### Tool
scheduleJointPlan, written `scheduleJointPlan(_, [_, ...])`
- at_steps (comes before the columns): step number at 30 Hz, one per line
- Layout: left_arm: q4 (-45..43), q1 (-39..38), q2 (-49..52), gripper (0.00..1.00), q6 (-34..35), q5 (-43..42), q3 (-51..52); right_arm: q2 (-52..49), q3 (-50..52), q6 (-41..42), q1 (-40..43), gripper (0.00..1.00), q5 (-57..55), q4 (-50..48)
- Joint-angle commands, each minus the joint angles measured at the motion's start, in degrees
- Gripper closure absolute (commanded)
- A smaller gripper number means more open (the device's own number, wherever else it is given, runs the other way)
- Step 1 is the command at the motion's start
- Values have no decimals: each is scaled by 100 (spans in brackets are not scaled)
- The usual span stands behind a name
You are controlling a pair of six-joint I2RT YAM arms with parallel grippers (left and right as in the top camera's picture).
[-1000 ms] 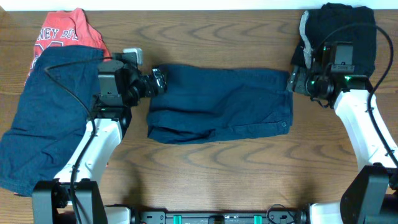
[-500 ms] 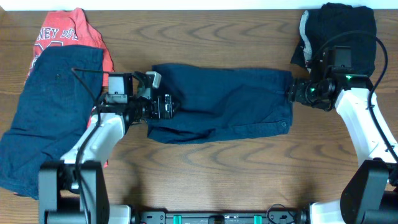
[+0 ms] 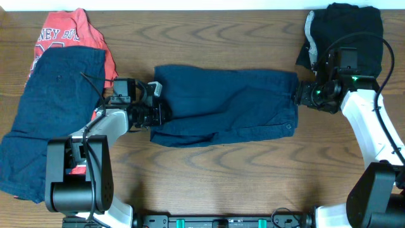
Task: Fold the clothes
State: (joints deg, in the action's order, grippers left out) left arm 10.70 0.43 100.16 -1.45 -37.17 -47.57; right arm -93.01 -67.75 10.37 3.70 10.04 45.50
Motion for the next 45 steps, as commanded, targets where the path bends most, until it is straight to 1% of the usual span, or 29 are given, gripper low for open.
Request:
scheduleJointPlan(1, [66,26,22,87,-17,101,-120,-254,15,68,87,36,-79,-33])
scheduleJointPlan(6, [63,26,76,91,-17,103,-120,-702,15,-90,101,37,-79,-184])
scheduleJointPlan(16, [59,26,96,92,0,105,-120,-1353,15,-192,96,40,-79,-597])
scheduleJointPlan(29, [61,26,96,92,0,105,-120,-1805,15,-164,72,48,284,-811])
scheduleJointPlan(35, [61,26,96,92,0,105,-120,-2009,15,-55,72,54,629,-868])
scheduleJointPlan(38, [63,26,96,91,9,125,-120,-2124,15,-55,72,65,914,-887])
scheduleJointPlan(39, [63,26,96,92,35,151,-120,-2140,15,-55,72,72,1010,-887])
scheduleJointPlan(40, [63,26,96,92,105,203,-120,-2151,15,-50,72,83,1014,-883])
scheduleJointPlan(42, [63,26,96,92,133,229,-120,-2149,15,11,74,98,944,-892])
scheduleJointPlan(45, [63,26,96,93,133,229,-120,-2138,15,31,136,99,940,-960])
